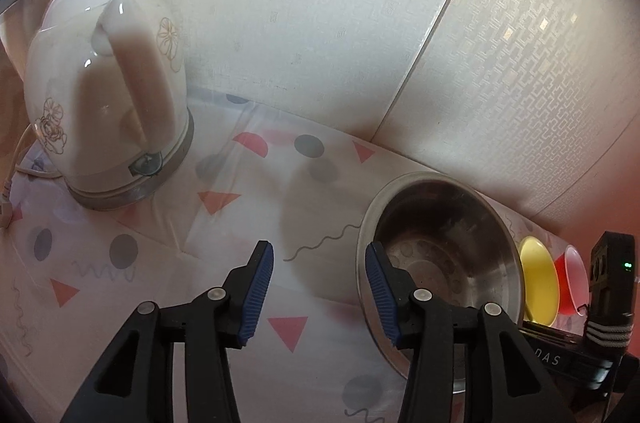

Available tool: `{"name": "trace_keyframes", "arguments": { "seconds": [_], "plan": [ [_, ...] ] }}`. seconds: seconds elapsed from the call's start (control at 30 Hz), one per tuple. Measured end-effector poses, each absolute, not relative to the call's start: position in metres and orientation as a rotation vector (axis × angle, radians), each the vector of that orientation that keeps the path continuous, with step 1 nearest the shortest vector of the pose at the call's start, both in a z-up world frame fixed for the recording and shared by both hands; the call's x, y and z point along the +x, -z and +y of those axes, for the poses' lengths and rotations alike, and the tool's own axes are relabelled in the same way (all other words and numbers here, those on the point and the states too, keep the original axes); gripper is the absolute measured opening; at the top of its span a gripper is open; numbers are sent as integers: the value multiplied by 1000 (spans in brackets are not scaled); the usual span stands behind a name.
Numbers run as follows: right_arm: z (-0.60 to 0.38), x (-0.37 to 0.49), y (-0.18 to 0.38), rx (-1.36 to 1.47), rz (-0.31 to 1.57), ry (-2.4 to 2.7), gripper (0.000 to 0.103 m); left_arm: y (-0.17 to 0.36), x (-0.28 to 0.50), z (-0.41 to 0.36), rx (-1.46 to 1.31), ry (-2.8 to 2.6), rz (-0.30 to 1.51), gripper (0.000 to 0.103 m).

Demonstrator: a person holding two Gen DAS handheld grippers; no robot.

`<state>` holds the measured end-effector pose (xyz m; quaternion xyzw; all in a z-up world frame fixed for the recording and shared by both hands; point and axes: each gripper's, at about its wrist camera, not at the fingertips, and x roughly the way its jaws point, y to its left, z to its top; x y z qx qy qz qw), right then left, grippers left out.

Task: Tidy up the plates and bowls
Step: 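Close both tools on the steel bowl rim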

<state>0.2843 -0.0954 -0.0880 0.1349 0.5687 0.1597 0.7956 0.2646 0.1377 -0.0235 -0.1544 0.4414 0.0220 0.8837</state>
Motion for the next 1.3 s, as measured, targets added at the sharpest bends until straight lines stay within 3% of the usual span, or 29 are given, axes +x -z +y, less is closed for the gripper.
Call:
{"name": "trace_keyframes", "arguments": {
  "seconds": [0.07, 0.17, 0.33, 0.4, 0.47, 1.3],
  "plan": [
    [-97, 286, 88, 314, 1228, -341, 28, 25, 276, 131, -314, -14, 935, 55],
    [-101, 284, 86, 321, 1223, -317, 35, 37, 291, 120, -288, 5, 993, 54],
    [-112, 277, 76, 328, 1172, -294, 36, 50, 295, 109, -251, 33, 1024, 16],
    [-113, 275, 73, 315, 1154, -292, 33, 51, 291, 106, -233, 39, 1019, 15],
    [-110, 273, 72, 298, 1153, -290, 24, 51, 285, 103, -213, 51, 1021, 14],
    [-49, 211, 81, 149, 1232, -418, 25, 45, 137, 141, -275, -48, 1007, 19]
  ]
}}
